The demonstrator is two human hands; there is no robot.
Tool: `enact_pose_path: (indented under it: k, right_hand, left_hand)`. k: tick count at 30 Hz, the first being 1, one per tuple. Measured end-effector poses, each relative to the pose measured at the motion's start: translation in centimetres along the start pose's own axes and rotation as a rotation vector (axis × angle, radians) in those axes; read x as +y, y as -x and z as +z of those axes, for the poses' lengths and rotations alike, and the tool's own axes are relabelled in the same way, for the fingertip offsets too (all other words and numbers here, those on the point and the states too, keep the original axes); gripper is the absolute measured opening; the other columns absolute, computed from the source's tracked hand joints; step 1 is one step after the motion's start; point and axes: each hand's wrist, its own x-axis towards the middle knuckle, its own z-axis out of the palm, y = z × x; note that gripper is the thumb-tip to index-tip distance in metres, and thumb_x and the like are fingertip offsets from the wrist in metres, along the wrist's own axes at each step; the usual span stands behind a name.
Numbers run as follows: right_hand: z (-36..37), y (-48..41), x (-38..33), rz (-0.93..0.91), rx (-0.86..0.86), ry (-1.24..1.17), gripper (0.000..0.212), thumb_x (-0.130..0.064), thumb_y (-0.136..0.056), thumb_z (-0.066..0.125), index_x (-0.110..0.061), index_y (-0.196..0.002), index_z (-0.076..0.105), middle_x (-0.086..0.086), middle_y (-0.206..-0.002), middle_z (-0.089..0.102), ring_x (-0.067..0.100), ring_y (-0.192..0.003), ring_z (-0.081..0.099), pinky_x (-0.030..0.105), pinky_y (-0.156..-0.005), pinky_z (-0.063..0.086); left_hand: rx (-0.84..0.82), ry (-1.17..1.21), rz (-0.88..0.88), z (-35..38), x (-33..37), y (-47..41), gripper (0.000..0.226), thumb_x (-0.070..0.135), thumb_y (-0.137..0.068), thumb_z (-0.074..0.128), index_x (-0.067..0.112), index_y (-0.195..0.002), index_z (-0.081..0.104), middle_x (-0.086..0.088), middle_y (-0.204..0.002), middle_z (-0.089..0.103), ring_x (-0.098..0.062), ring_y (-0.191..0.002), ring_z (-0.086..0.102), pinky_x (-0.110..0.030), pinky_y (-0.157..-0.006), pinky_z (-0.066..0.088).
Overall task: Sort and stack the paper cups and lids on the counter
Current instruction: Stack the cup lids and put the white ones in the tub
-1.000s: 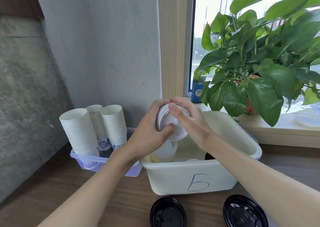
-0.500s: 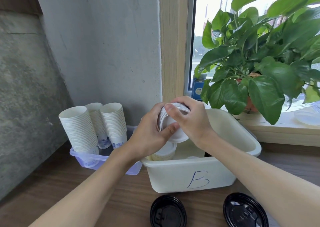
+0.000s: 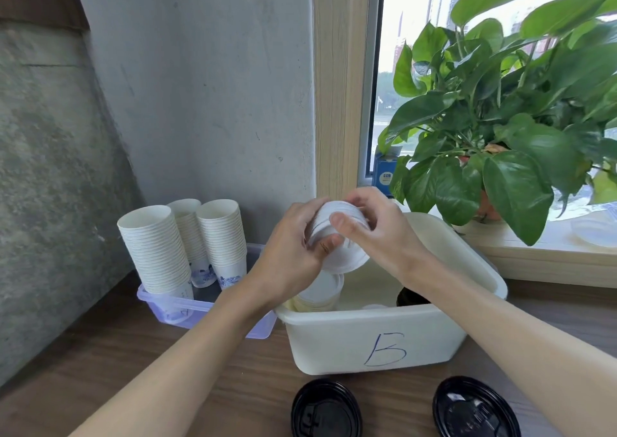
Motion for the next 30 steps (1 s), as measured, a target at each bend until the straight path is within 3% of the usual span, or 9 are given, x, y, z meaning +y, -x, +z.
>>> enact_pose_path:
  k: [2,5,7,10,13,21,26,30]
  right_hand:
    - [0.0,0.1,-0.1,-0.017,-0.031,0.039,0.070,-0.060,-0.071,0.065,-0.024,-0.130,0.050,-0.014,-0.111,0.061,-0.001,-0.102,0.058,0.015,-0.085,0.047]
    - [0.4,0.3,-0.5,-0.119,0.059,0.126,0.047,-0.060,-0.074,0.060,-0.025,-0.105,0.065,-0.006,-0.098,0.066,0.008,-0.092,0.060,0.022,-0.079,0.048]
    - [0.4,0.3,-0.8,-0.173,0.143,0.147,0.045,-0.061,-0.074,0.058,-0.024,-0.096,0.066,-0.003,-0.092,0.066,0.010,-0.088,0.060,0.019,-0.076,0.046]
    - [0.1,0.3,-0.8,-0.187,0.174,0.162,0.052,-0.062,-0.074,0.053,-0.018,-0.098,0.066,-0.001,-0.092,0.066,0.010,-0.087,0.060,0.017,-0.075,0.044]
    - [0.1,0.3,-1.0,-0.157,0.121,0.131,0.046,-0.063,-0.075,0.054,-0.025,-0.098,0.065,-0.005,-0.094,0.068,0.005,-0.090,0.061,0.017,-0.077,0.046]
    - [0.9,0.0,-0.8,-0.179,0.164,0.220,0.052,-0.065,-0.075,0.049,-0.018,-0.091,0.065,-0.006,-0.085,0.063,0.011,-0.082,0.059,0.022,-0.070,0.045]
    - [1.0,0.1,-0.7,-0.236,0.164,0.225,0.057,-0.063,-0.078,0.049,-0.009,-0.089,0.063,0.002,-0.078,0.062,0.020,-0.074,0.058,0.029,-0.063,0.047]
    - [0.8,0.2,-0.8,-0.266,0.168,0.234,0.057,-0.063,-0.079,0.047,-0.008,-0.085,0.061,0.003,-0.074,0.061,0.018,-0.070,0.057,0.027,-0.060,0.045]
  left_hand:
    - [-0.015,-0.034,0.022,0.1,-0.1,0.0,0.059,0.026,-0.093,0.072,0.019,-0.146,0.048,0.002,-0.135,0.054,-0.012,-0.125,0.053,-0.034,-0.111,0.041]
    - [-0.040,-0.007,-0.039,0.1,0.2,0.1,0.078,0.044,-0.088,0.070,0.016,-0.153,0.037,0.001,-0.140,0.054,-0.012,-0.126,0.053,-0.031,-0.108,0.043]
    - [-0.082,0.006,-0.058,-0.1,0.3,0.0,0.074,0.050,-0.086,0.071,0.019,-0.148,0.043,0.005,-0.135,0.060,-0.009,-0.121,0.058,-0.033,-0.104,0.048]
    - [-0.110,0.091,-0.090,-0.3,0.2,-0.2,0.050,0.035,-0.088,0.078,0.022,-0.131,0.057,0.010,-0.116,0.070,-0.008,-0.106,0.067,-0.037,-0.094,0.056]
    - [-0.098,0.114,-0.091,-0.2,0.0,-0.2,0.045,0.028,-0.088,0.079,0.021,-0.127,0.058,0.010,-0.112,0.071,-0.004,-0.101,0.067,-0.029,-0.087,0.056]
    - [-0.110,0.086,-0.028,-0.2,-0.1,0.1,0.044,0.022,-0.090,0.078,0.018,-0.129,0.058,0.005,-0.116,0.070,-0.017,-0.111,0.065,-0.048,-0.097,0.053]
    - [-0.120,0.084,0.000,-0.2,-0.2,0.1,0.042,0.016,-0.089,0.078,0.016,-0.126,0.058,0.002,-0.112,0.069,-0.022,-0.108,0.065,-0.051,-0.095,0.051]
    - [-0.131,0.076,0.003,-0.1,-0.3,0.0,0.041,0.016,-0.090,0.077,0.016,-0.127,0.057,0.000,-0.112,0.069,-0.024,-0.109,0.064,-0.051,-0.095,0.050]
